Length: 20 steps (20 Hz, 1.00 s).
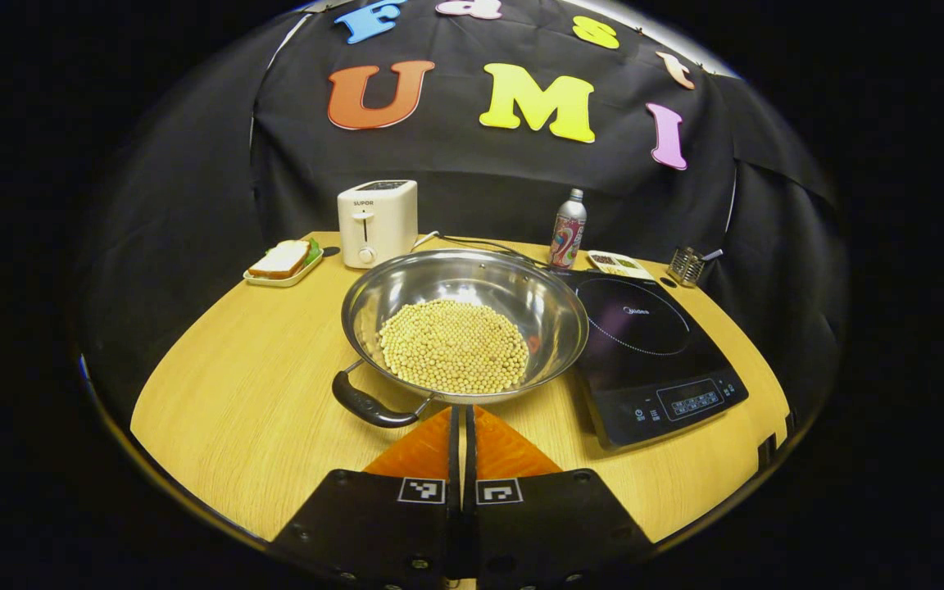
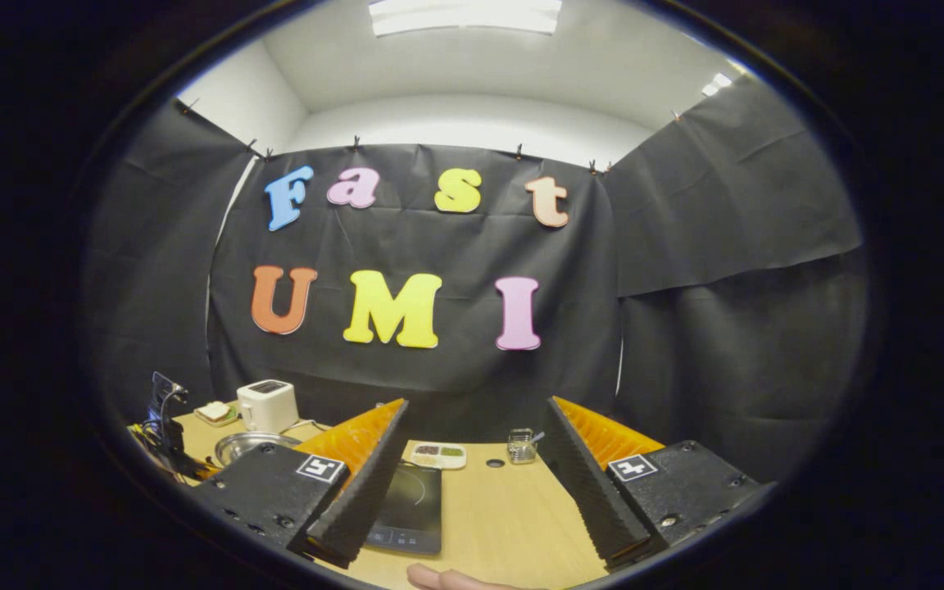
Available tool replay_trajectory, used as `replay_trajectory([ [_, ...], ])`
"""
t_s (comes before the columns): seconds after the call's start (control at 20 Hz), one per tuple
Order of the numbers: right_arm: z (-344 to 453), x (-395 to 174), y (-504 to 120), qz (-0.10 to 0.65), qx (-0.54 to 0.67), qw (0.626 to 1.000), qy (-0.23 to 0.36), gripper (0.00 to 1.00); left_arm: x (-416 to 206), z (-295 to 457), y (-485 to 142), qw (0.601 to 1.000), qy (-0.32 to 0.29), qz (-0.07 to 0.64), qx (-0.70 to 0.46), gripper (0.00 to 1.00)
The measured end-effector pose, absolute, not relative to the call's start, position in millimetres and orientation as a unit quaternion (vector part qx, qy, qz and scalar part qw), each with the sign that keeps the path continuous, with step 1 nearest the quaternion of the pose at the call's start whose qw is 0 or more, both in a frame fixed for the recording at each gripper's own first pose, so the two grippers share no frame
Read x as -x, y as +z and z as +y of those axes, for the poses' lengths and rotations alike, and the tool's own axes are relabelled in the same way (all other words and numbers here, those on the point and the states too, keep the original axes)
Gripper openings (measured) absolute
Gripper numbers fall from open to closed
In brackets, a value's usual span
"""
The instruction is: First push the handle of the pot to place it horizontally, then grasp the pot with both hands and set it on the induction cooktop.
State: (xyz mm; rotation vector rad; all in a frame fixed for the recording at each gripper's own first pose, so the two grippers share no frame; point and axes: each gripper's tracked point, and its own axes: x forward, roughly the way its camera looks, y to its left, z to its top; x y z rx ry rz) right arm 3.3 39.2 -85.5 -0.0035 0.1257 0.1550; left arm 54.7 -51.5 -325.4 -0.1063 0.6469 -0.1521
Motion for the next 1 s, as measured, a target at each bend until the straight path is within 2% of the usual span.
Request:
replay_trajectory([
  [0.45, 52, -36, -138, 0.094, -0.042, 0.991, 0.088, 0.99, -67, -40, -351, 0.935, -0.062, 0.346, 0.043, 0.00],
  [0.5, 55, -41, -145, 0.102, -0.048, 0.989, 0.091, 0.99, -66, -41, -353, 0.934, -0.063, 0.349, 0.044, 0.10],
  [0.55, 56, -47, -149, 0.107, -0.053, 0.989, 0.093, 0.99, -67, -41, -354, 0.933, -0.063, 0.352, 0.043, 0.00],
  [1.0, 69, -87, -162, 0.117, -0.023, 0.987, 0.104, 1.00, -82, -31, -366, 0.920, -0.037, 0.385, 0.059, 0.00],
])
